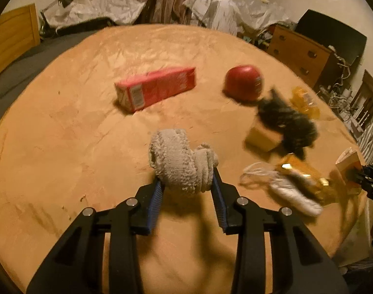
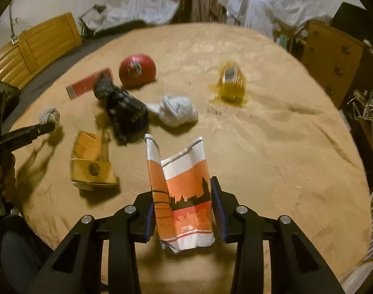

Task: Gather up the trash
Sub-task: 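Carry the orange-white paper bag and grey yarn ball in both tools over the white bucket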

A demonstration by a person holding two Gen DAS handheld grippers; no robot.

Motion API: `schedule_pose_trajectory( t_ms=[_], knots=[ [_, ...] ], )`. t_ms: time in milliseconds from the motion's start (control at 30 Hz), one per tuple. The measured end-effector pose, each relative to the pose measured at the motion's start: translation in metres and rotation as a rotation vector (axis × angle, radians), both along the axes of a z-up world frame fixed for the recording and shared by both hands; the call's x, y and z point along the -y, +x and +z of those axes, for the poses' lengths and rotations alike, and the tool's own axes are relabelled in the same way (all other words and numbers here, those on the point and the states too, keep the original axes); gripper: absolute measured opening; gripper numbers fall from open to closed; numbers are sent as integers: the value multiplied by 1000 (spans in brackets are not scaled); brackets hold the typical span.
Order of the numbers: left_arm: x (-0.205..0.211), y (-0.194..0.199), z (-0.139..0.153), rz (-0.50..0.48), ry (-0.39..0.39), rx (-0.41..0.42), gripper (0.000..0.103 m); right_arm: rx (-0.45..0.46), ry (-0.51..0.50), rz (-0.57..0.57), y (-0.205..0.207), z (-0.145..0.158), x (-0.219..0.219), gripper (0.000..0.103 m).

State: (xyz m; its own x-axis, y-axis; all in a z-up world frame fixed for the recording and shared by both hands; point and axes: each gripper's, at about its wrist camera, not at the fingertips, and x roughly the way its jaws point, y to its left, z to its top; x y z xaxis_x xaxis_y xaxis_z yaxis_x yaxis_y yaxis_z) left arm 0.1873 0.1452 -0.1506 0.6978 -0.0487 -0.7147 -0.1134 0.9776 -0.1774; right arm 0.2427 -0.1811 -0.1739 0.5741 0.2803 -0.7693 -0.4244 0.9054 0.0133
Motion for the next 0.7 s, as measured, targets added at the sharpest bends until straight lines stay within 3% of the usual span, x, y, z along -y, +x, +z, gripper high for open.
schedule_pose_trajectory(
  t_ms=[400,700],
  knots=[
    [100,-74,95,-44,75,242,36,292,154,-42,-95,79,-9,40],
    [144,-105,126,10,126,365,36,462,178,-112,-153,112,-7,41]
  ],
)
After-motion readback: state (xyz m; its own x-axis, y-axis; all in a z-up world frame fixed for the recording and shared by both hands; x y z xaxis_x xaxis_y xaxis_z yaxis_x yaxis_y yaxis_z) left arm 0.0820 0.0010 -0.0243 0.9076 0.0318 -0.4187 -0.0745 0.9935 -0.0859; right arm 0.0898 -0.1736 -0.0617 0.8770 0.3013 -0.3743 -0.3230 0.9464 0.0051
